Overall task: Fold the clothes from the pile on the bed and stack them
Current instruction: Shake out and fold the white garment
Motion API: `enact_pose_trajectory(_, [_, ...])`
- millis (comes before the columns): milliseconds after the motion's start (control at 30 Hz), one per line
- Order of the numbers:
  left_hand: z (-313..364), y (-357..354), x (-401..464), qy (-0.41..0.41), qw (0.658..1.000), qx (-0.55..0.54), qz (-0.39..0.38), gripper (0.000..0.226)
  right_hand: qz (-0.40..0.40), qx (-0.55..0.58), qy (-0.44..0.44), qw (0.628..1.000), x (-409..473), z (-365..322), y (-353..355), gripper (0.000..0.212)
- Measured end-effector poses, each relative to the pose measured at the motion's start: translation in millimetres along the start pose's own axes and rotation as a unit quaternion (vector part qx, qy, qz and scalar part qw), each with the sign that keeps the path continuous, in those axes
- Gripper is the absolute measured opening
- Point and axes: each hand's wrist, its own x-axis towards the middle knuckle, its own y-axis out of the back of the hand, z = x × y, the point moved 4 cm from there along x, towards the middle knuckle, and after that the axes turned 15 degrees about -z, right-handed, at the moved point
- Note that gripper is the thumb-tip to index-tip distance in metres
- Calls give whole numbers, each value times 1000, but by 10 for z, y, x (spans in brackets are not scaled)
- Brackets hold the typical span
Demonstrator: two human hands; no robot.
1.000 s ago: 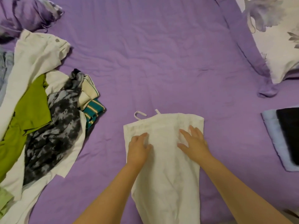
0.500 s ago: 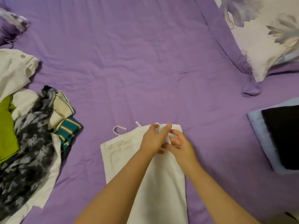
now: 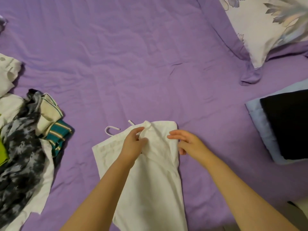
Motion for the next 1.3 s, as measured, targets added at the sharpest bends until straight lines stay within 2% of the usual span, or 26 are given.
enact_pose_trajectory(100, [7, 6, -27, -1, 1000, -20, 1, 41, -57, -62, -51, 995, 1, 80, -93, 53])
enact_pose_trajectory(167, [23, 2, -45, 4, 1000, -19, 1, 42, -71, -104, -76, 989, 1, 141, -129, 61])
enact_pose_trajectory(300, [51, -28, -54, 5, 999, -33, 0, 44, -113, -92, -48, 988, 66, 104, -226, 70])
enact_pose_trajectory(367, [80, -49, -69, -6, 999, -47, 0, 47, -145, -91, -52, 984, 123, 77, -306, 70])
enact_pose_trajectory(500, [184, -47, -110, -53, 996, -68, 4, 50, -192, -191, -80, 959, 122, 47, -313, 62])
enact_pose_trajectory(567, [237, -45, -98, -64, 993, -96, 6, 49, -152, -186, -76, 968, 58, 7, -144, 49])
enact_pose_trajectory(667, [293, -117, -30, -61, 984, -169, -8, 48, -73, -118, -52, 989, -74, 16, 153, 11])
enact_pose_trajectory(733, [306, -204, 27, -59, 980, -191, -20, 46, -22, -103, -50, 993, -156, 86, 303, 20])
enact_pose_trajectory(767, [295, -230, 47, -54, 986, -158, -12, 45, 5, -111, -62, 992, -193, 135, 358, 23])
enact_pose_trajectory(833, [232, -204, 66, -47, 998, 6, 39, 42, 52, -112, -70, 990, -231, 217, 416, 25])
enact_pose_trajectory(933, [43, -34, 35, -25, 959, 244, 142, 37, 112, -82, -31, 990, -190, 256, 404, 40])
enact_pose_trajectory(1033, [-218, 154, -26, 47, 918, 333, 209, 40, 165, -160, -28, 973, -139, 225, 375, 53])
enact_pose_trajectory(1100, [-344, 265, -104, 72, 902, 330, 270, 44, 192, -233, -51, 952, -135, 214, 406, 54])
enact_pose_trajectory(1167, [-444, 373, -182, 90, 900, 285, 319, 59, 214, -236, -60, 946, -142, 238, 439, 51])
enact_pose_trajectory(1233, [-563, 503, -226, 123, 911, 193, 342, 75, 228, -215, -55, 948, -147, 269, 421, 44])
enact_pose_trajectory(1300, [-719, 617, -246, 161, 922, 78, 344, 79, 232, -175, -50, 955, -135, 280, 370, 31])
